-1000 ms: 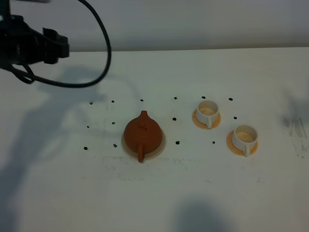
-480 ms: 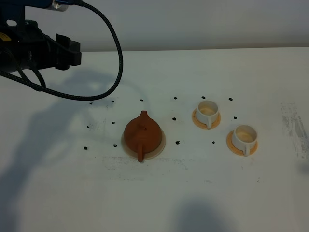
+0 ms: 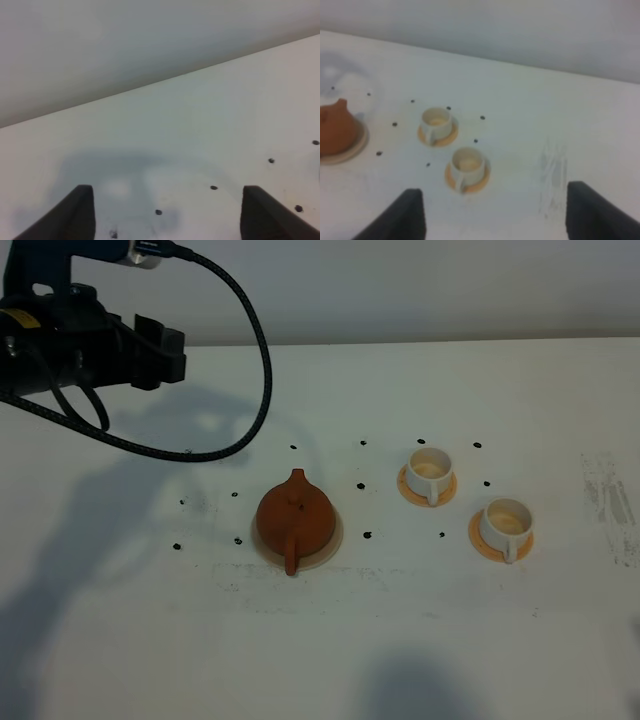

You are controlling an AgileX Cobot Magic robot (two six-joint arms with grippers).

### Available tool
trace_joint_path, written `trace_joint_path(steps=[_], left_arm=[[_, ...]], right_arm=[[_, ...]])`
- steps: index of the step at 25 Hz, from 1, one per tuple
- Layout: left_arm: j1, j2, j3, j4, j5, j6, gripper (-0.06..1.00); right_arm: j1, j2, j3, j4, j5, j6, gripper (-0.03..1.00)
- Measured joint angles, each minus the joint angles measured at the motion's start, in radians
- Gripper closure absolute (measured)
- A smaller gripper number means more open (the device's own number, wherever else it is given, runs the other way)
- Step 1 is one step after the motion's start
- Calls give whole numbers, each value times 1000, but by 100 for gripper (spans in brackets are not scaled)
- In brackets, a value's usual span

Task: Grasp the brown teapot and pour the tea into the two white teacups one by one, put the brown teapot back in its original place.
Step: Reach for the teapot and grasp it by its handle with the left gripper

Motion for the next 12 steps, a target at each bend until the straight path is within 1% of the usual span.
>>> trace_joint_path(steps=[6, 12], left_arm=[[-42, 0, 0, 0, -21, 23, 35], [-52, 0, 0, 0, -21, 28, 35]], right_arm=[[0, -138, 37, -1, 103, 7, 40], [0, -222, 120, -8, 123, 32, 44]])
